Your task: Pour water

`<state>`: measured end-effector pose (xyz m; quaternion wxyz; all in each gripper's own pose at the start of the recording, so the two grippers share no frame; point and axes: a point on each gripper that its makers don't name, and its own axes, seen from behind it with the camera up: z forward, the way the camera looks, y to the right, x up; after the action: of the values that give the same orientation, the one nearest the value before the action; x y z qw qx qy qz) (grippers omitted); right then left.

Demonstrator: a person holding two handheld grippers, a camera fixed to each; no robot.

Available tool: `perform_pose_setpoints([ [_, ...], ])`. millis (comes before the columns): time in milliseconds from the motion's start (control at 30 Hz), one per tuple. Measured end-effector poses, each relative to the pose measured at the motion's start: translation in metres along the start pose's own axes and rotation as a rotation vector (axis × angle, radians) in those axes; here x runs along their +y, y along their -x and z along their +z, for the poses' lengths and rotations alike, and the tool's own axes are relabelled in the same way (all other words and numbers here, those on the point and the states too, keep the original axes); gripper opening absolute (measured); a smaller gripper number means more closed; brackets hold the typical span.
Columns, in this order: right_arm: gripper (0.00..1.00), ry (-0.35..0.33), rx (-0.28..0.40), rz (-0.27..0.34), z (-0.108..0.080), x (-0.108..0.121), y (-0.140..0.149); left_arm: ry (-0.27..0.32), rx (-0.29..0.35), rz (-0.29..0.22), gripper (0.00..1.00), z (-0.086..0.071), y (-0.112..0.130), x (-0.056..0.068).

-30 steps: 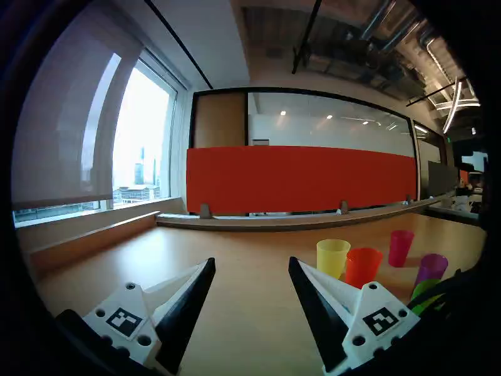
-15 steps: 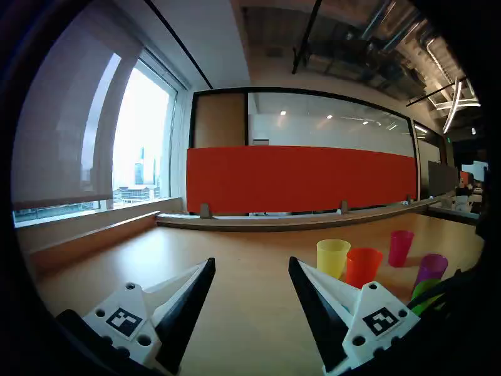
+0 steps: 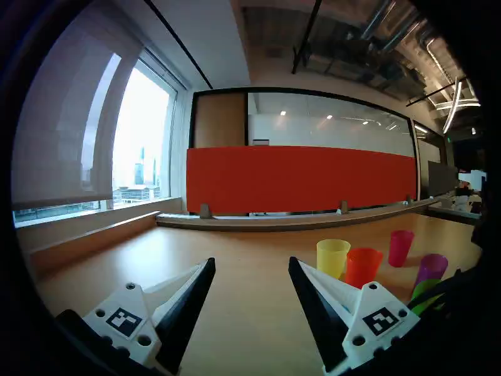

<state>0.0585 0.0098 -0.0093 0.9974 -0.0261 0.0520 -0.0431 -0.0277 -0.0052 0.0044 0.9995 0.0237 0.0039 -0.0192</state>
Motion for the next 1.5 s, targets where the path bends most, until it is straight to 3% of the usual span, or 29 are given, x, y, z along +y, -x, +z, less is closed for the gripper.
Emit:
perform_pose_setpoints([
  [800,0.99,0.005,-0.059,0.079,0.006,0.005,0.069,0.0,0.0,0.0,0.86,0.0,0.001,0.001],
  [1500,0.99,-0.021,-0.039,0.101,0.006,0.001,0.079,0.0,0.0,0.0,0.86,0.0,0.0,0.0],
])
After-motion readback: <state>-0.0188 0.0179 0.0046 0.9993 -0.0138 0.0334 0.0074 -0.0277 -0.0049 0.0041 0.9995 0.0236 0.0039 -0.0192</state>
